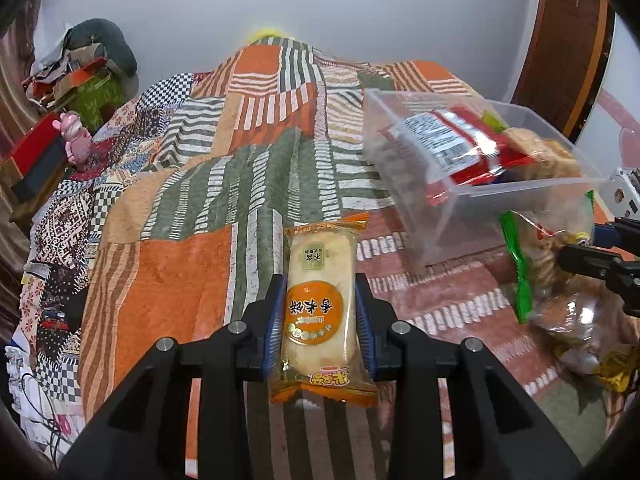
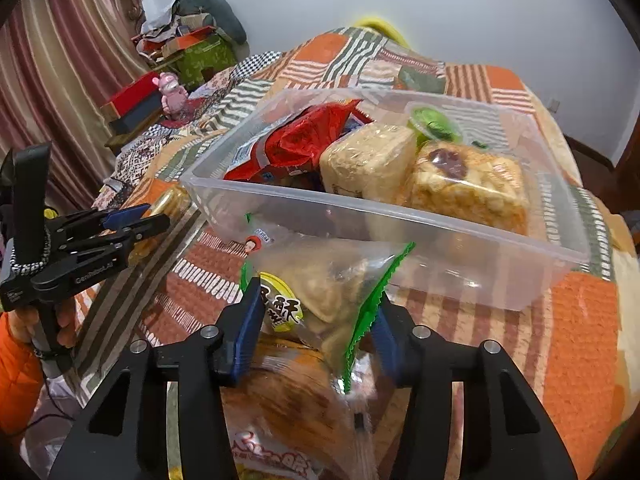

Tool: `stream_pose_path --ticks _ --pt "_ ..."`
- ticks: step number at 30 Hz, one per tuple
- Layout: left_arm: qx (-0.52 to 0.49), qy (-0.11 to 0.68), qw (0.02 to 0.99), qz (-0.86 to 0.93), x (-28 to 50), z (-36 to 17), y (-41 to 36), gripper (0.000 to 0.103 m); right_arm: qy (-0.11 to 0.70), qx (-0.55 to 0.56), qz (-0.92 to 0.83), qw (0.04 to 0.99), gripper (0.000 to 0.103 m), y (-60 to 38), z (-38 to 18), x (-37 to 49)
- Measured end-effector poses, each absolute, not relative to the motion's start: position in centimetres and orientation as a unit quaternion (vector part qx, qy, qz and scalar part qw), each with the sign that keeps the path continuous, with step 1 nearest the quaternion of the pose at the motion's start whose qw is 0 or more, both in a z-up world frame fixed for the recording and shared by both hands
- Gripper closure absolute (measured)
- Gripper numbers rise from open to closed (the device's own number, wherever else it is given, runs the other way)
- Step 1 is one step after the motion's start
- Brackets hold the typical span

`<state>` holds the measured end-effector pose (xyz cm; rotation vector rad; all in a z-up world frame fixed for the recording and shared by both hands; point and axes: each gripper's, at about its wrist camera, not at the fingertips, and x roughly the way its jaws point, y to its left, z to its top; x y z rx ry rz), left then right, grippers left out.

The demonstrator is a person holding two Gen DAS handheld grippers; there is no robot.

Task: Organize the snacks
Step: 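Grasp the cream bread pack with the left gripper while the right grasps the clear pastry bag, then lower the bread pack and pastry bag into the clear box and open both grippers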

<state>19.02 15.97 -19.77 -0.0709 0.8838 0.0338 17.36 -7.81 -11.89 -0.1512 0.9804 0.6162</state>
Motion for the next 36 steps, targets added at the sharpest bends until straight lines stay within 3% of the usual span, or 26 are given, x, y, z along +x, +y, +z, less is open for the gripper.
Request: stream_pose_path --ticks 21,36 --pt "-0.023 0.355 0.934 -0.032 19.3 -10.9 9.9 0.070 0.368 -0.037 0.260 0.892 0.060 -13.3 -4.3 17.1" --pt "-0.006 0.349 0.935 -0.059 26.9 -10.5 4.6 0.070 0.340 -0.025 0.214 0.915 0.060 -14.5 -3.6 22.9"
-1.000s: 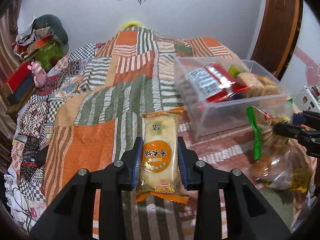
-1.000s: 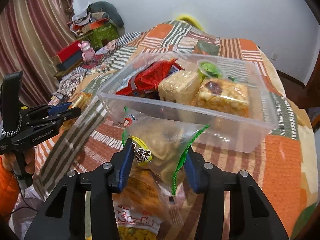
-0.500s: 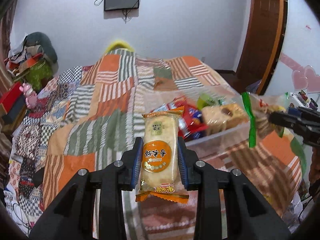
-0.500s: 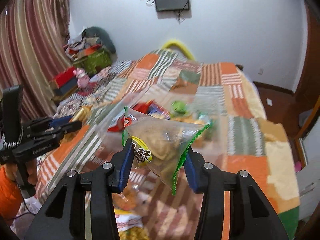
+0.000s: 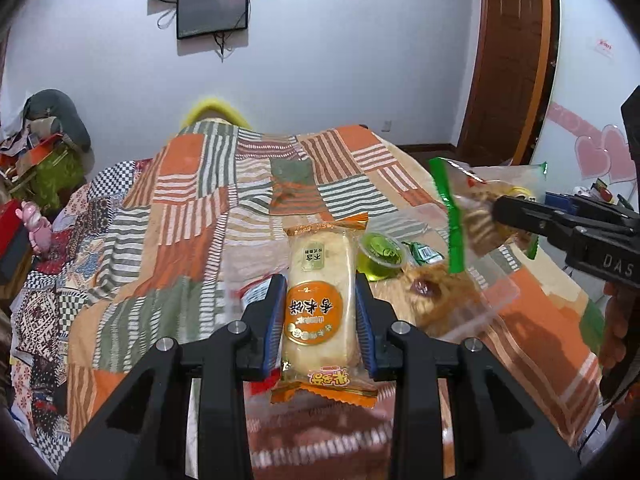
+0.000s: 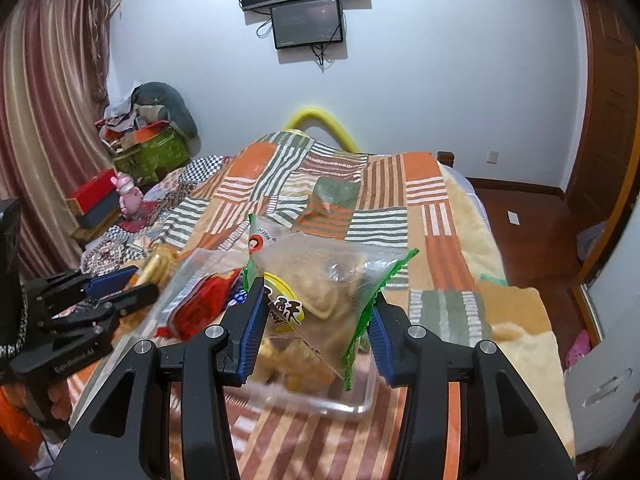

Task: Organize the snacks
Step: 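Lower the bread pack and pastry bag into the clear box and open both grippers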

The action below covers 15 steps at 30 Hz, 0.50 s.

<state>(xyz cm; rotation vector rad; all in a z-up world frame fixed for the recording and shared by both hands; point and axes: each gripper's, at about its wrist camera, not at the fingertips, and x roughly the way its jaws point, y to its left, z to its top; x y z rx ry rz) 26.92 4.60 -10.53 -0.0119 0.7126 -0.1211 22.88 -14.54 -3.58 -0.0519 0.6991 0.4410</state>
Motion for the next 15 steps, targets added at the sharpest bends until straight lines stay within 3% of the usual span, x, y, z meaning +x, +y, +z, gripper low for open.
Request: stream_pose_path --ticks 15 --pt "-0.022 0.388 0.919 -0.062 34.1 -14.4 2.2 0.070 0.381 -0.028 0.197 0.903 0.060 -14.2 -8.3 27.3"
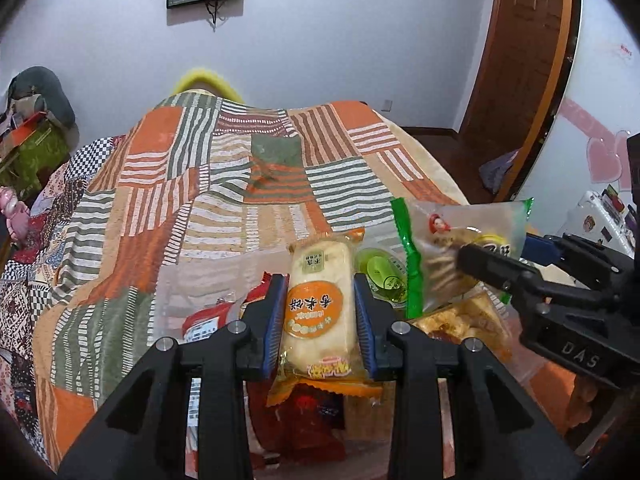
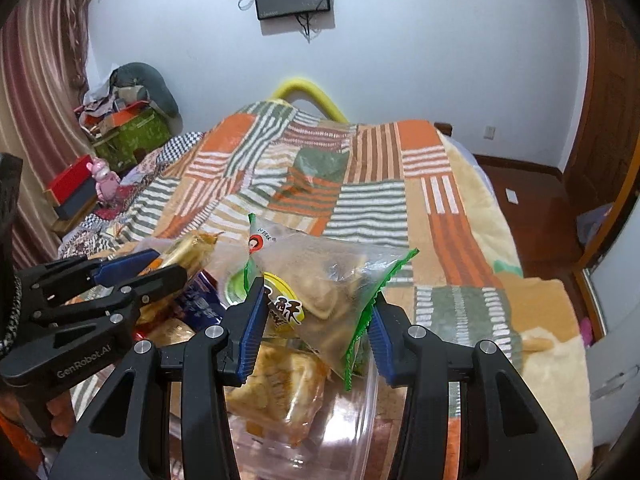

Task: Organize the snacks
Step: 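Lower the bread pack and pastry bag into the clear box and open both grippers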

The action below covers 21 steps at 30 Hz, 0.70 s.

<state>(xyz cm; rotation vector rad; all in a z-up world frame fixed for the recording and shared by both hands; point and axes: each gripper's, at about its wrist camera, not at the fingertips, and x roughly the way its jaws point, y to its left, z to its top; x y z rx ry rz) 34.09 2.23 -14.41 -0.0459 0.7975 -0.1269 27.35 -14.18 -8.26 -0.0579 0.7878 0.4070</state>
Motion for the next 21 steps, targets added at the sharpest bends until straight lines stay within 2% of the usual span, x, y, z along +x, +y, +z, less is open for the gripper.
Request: stream_pose_path --ticks 4,7,9,21 --pt "-0.022 0.397 0.915 -0.065 34.0 -14.9 2.0 0.067 0.397 -0.033 0.204 0.894 0.059 -14.2 -9.2 27.4" --pt "-0.015 0.399 0.915 -0.059 33.6 -14.7 1.9 0.057 0.400 -0.046 0.205 0.892 0.057 -14.0 -9.3 26.9" --pt "-0.012 0.395 0.917 -0.054 33.1 -14.2 2.1 0.047 0.397 -0.056 0.201 0.894 0.056 -14.0 -9.1 26.5" --pt "-0.004 0.352 0.935 -0.051 27.1 -9.3 3.2 0.032 0.376 -0.046 0.206 0.902 0.050 -16.5 -5.3 22.9"
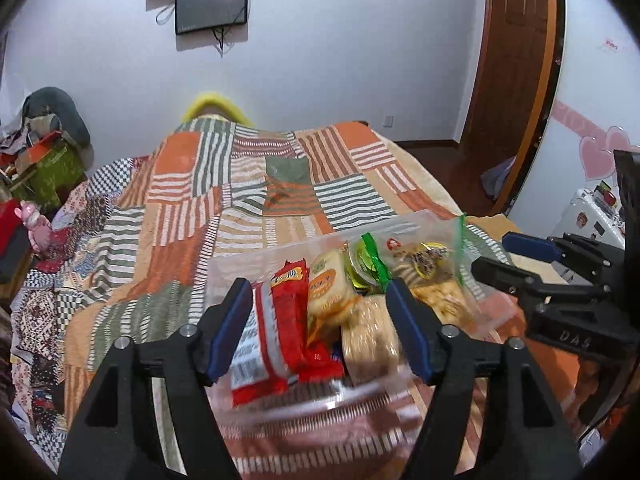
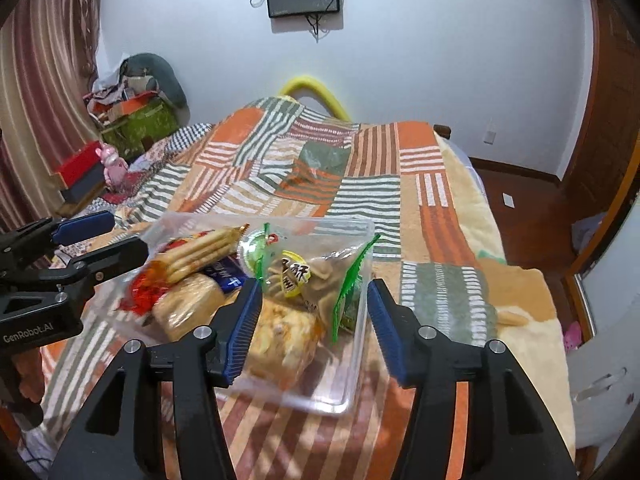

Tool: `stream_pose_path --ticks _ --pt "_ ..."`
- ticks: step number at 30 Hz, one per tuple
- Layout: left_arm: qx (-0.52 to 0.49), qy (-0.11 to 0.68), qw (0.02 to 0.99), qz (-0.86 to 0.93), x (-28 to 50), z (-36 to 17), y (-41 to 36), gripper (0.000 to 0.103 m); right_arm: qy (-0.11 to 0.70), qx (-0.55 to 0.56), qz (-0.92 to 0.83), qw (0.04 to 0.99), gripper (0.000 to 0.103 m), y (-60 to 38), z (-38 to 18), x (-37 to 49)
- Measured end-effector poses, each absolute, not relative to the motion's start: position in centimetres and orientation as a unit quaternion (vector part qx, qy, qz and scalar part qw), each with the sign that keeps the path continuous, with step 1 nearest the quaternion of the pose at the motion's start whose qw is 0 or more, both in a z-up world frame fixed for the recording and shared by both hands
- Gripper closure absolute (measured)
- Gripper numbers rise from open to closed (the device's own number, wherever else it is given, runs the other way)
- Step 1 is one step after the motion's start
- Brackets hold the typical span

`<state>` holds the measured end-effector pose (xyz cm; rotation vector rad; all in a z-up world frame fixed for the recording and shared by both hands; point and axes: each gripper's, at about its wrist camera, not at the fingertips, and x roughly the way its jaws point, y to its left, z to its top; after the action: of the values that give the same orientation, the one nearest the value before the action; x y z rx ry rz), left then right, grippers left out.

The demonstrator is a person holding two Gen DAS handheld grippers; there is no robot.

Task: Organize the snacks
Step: 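Lower the bread pack and pastry bag into the clear box and open both grippers, then grasp the Kaka snack bag with the right gripper while the left grasps the pastry bag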

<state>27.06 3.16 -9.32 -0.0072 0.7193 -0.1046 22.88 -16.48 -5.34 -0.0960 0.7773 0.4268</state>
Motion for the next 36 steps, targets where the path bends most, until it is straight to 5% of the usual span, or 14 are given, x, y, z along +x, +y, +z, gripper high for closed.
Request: stream_pose_path --ticks 9,30,33,36 --pt "0.010 0.349 0.936 -0.044 20.0 -8.8 3.9 0.017 0.355 -0.044 0.228 0.906 0.039 -16.8 -3.5 17.7" --pt "-0.054 0.450 0.890 -0.047 10.7 -16.7 5.4 0.015 0.480 -0.064 0.307 0.819 0.036 -11.5 -12.7 11.1" --pt "-0.057 0.454 0.888 -0.052 10.7 -17.0 5.2 0.015 0.489 -0.069 0.310 0.812 0.038 -11.4 -13.6 10.9" --pt "-0.058 0.453 0.888 -0.060 11.1 -16.9 4.8 0.015 0.489 -0.070 0.306 0.814 0.052 -12.1 -14.0 10.8"
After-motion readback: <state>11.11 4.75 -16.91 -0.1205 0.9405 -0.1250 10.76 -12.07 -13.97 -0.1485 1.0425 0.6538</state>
